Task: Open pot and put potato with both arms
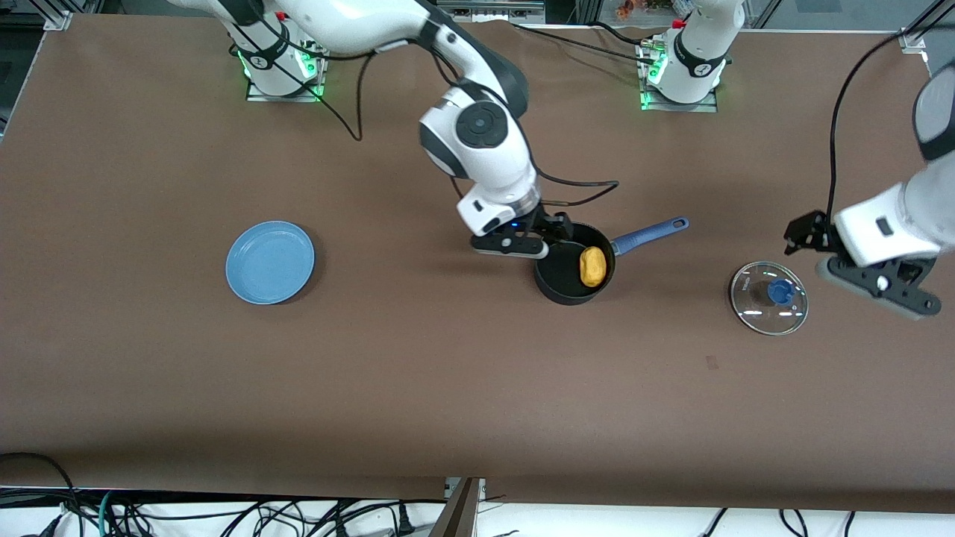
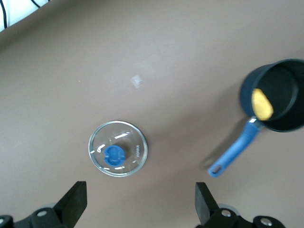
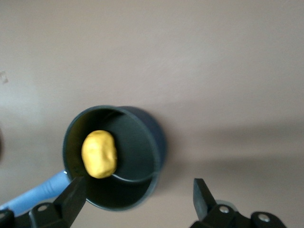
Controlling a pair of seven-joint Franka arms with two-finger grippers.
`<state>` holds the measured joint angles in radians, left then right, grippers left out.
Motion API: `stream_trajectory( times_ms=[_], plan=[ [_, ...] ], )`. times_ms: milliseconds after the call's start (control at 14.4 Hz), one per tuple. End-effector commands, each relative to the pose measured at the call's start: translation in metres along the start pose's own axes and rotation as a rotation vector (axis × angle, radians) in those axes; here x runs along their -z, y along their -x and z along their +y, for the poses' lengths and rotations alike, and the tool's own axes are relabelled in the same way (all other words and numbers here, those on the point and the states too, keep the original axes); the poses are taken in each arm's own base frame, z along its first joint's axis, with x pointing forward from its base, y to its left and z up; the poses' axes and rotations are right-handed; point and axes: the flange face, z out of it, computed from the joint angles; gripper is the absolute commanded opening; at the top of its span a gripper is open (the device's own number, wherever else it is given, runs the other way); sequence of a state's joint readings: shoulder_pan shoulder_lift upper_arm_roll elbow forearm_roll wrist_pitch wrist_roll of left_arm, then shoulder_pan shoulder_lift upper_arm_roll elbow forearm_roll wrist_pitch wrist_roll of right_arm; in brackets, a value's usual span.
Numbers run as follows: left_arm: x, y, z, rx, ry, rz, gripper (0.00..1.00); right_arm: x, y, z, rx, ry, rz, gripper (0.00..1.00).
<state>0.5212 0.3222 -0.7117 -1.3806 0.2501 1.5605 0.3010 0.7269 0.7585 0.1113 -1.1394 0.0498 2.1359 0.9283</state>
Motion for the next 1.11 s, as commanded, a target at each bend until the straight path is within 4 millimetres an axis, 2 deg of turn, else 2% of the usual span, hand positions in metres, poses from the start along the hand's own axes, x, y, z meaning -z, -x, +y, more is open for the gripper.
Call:
stream_trajectory(
  times_ms=[0, 69, 208, 347, 417, 486, 625, 764, 833, 972, 1042],
  plan=[
    [0.022, 0.017, 0.012, 0.008, 0.020, 0.000, 1.00, 0.050, -0.035, 0.038, 0.090, 0.056, -0.021, 1.00],
    [0.036, 0.025, 0.026, 0.012, 0.008, 0.006, 1.00, 0.071, -0.048, 0.053, 0.106, 0.071, -0.025, 1.00],
    [0.033, 0.027, 0.049, 0.036, -0.006, -0.044, 1.00, 0.101, -0.075, 0.088, 0.149, 0.117, -0.039, 1.00],
    [0.032, 0.030, 0.058, 0.104, 0.000, -0.053, 1.00, 0.136, -0.099, 0.128, 0.186, 0.183, -0.053, 1.00],
    [0.031, 0.038, 0.056, 0.134, 0.029, -0.052, 1.00, 0.146, -0.111, 0.148, 0.182, 0.207, -0.062, 1.00],
    [0.027, 0.047, 0.056, 0.166, 0.045, -0.056, 1.00, 0.162, -0.128, 0.171, 0.159, 0.216, -0.047, 1.00],
    [0.023, 0.058, 0.061, 0.206, 0.036, -0.054, 1.00, 0.198, -0.149, 0.216, 0.139, 0.226, -0.038, 1.00],
    [0.012, 0.057, 0.074, 0.228, 0.022, -0.033, 1.00, 0.239, -0.160, 0.266, 0.179, 0.239, -0.075, 1.00],
    [0.007, 0.056, 0.076, 0.260, 0.019, -0.026, 1.00, 0.252, -0.166, 0.292, 0.212, 0.243, -0.094, 1.00],
    [0.008, 0.055, 0.074, 0.285, 0.018, -0.006, 1.00, 0.283, -0.170, 0.340, 0.273, 0.239, -0.104, 1.00],
    [0.010, 0.055, 0.071, 0.293, 0.017, 0.003, 1.00, 0.294, -0.166, 0.360, 0.302, 0.240, -0.133, 1.00]
  ],
)
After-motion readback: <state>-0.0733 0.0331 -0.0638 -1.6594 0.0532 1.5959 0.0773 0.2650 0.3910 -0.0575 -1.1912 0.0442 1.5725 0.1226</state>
